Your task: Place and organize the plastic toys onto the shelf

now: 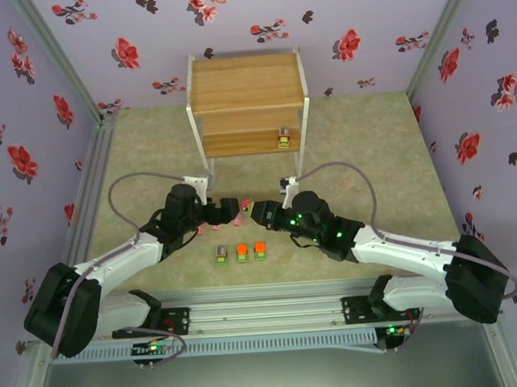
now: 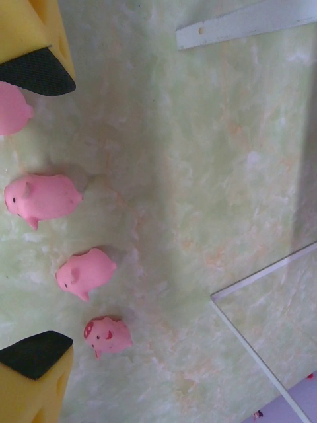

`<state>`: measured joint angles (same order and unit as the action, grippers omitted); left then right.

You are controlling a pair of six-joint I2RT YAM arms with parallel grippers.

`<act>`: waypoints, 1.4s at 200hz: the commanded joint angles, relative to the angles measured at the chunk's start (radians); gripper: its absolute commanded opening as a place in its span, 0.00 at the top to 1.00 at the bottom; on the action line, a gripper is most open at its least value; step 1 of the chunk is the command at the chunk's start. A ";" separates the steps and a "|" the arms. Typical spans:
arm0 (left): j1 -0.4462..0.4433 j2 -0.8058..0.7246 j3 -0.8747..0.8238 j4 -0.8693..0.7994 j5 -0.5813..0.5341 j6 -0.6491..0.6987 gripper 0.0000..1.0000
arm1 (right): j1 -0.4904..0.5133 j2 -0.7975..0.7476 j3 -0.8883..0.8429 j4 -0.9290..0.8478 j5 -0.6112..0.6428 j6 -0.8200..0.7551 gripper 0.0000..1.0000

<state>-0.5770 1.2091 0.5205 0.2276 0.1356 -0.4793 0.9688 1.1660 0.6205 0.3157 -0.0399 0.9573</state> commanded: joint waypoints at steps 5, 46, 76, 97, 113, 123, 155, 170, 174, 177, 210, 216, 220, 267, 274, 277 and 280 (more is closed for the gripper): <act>0.011 -0.001 -0.010 0.046 0.094 -0.023 0.04 | 0.008 -0.038 0.003 -0.015 0.050 -0.059 0.94; 0.040 0.032 -0.027 0.144 0.225 -0.077 0.03 | -0.004 -0.068 -0.034 0.015 0.061 -0.076 0.93; 0.091 0.063 -0.064 0.298 0.364 -0.171 0.13 | -0.025 -0.112 -0.070 0.047 0.059 -0.081 0.93; 0.124 0.122 -0.087 0.464 0.476 -0.262 0.13 | -0.043 -0.127 -0.083 0.057 0.046 -0.080 0.92; 0.143 0.196 -0.101 0.644 0.568 -0.368 0.13 | -0.053 -0.126 -0.094 0.074 0.037 -0.074 0.92; 0.147 0.255 -0.102 0.766 0.624 -0.442 0.14 | -0.059 -0.122 -0.100 0.090 0.031 -0.070 0.92; 0.150 0.424 -0.079 1.050 0.722 -0.615 0.18 | -0.068 -0.114 -0.118 0.126 0.021 -0.066 0.92; 0.140 0.411 -0.080 1.046 0.727 -0.609 0.19 | -0.072 -0.112 -0.129 0.146 0.020 -0.061 0.92; 0.136 0.407 -0.076 1.046 0.732 -0.611 0.19 | -0.075 -0.110 -0.134 0.155 0.019 -0.059 0.92; 0.133 0.406 -0.075 1.046 0.736 -0.611 0.19 | -0.075 -0.107 -0.135 0.160 0.016 -0.057 0.92; 0.102 0.405 -0.057 1.052 0.767 -0.625 0.24 | -0.081 -0.077 -0.149 0.212 0.002 -0.042 0.92; 0.099 0.403 -0.053 1.053 0.772 -0.628 0.25 | -0.083 -0.075 -0.152 0.219 0.002 -0.040 0.92; 0.095 0.402 -0.052 1.053 0.775 -0.631 0.27 | -0.084 -0.075 -0.153 0.224 0.000 -0.039 0.92; 0.075 0.362 -0.048 1.055 0.783 -0.654 0.34 | -0.105 -0.072 -0.159 0.259 -0.017 -0.033 0.92; 0.073 0.357 -0.047 1.056 0.786 -0.659 0.34 | -0.110 -0.070 -0.163 0.269 -0.021 -0.030 0.92; 0.071 0.356 -0.046 1.057 0.786 -0.661 0.34 | -0.113 -0.068 -0.165 0.276 -0.023 -0.029 0.92; 0.070 0.353 -0.046 1.056 0.786 -0.662 0.34 | -0.114 -0.067 -0.167 0.283 -0.025 -0.028 0.92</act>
<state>-0.4984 1.5959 0.4515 1.2343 0.8921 -1.1179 0.8700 1.0943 0.4709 0.5232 -0.0380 0.9134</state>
